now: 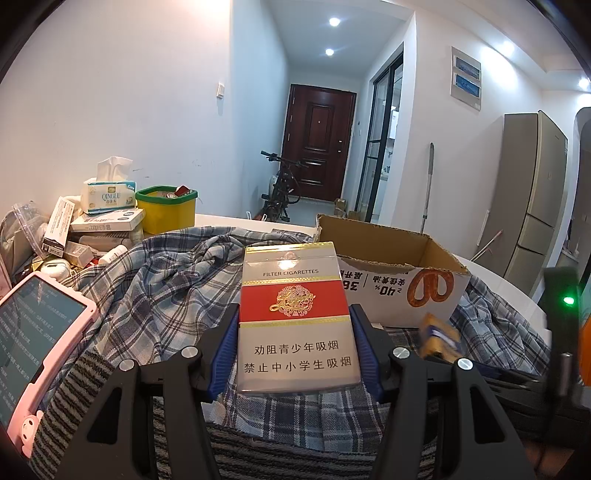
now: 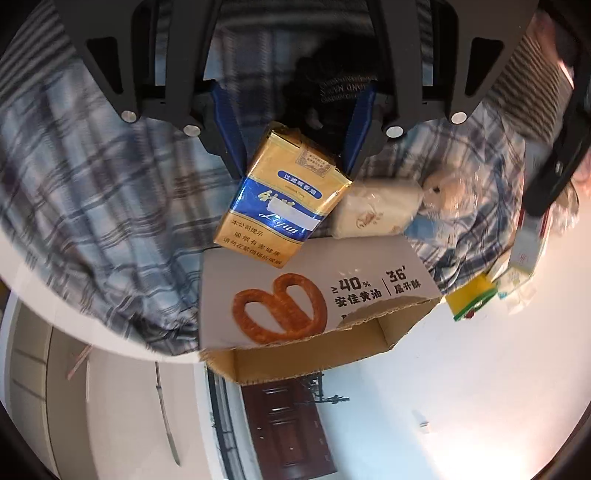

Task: Organize objects
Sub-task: 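Close the right gripper on the gold-and-blue cigarette pack, then lift both held cigarette packs up toward the cardboard box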

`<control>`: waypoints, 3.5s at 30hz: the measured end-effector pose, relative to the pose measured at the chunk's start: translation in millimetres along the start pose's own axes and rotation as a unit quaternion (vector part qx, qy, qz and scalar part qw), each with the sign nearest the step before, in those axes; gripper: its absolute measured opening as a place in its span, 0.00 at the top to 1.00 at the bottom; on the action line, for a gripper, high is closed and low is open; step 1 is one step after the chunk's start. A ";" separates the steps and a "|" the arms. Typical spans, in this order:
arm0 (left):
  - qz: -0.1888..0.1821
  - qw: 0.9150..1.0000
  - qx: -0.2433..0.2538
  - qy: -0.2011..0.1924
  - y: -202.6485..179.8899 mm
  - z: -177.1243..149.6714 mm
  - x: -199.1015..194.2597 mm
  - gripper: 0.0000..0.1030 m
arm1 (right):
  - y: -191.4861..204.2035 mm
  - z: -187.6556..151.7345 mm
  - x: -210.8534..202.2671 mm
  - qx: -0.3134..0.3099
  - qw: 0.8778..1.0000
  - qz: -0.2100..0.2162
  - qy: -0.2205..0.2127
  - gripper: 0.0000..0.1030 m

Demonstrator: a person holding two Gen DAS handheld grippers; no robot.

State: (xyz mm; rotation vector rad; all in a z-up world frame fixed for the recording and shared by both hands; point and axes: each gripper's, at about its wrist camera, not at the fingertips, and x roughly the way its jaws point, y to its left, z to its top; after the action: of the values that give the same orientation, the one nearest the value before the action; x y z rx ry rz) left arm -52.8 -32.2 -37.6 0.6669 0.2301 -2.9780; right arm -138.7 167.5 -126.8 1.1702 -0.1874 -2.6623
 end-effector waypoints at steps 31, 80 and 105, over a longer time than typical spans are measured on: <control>0.001 1.000 0.001 0.001 -1.8 -0.3 0.8 0.42 | -35.1 -14.9 -40.5 -0.049 0.996 -0.077 -0.012 0.25; -0.033 0.997 0.031 -0.060 -16.9 0.5 -27.4 0.42 | -8.9 -31.4 -104.9 -0.083 0.962 -0.027 -0.257 0.50; -0.089 0.990 0.075 -0.075 -39.2 11.6 -52.6 0.42 | -3.9 -21.1 -109.5 -0.080 0.960 0.003 -0.267 0.50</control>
State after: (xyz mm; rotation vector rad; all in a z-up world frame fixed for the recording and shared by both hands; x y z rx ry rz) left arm -14.5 6.9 0.4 0.4547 0.0571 -3.2244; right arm -51.9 198.8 -64.1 0.3835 -0.0585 -2.8618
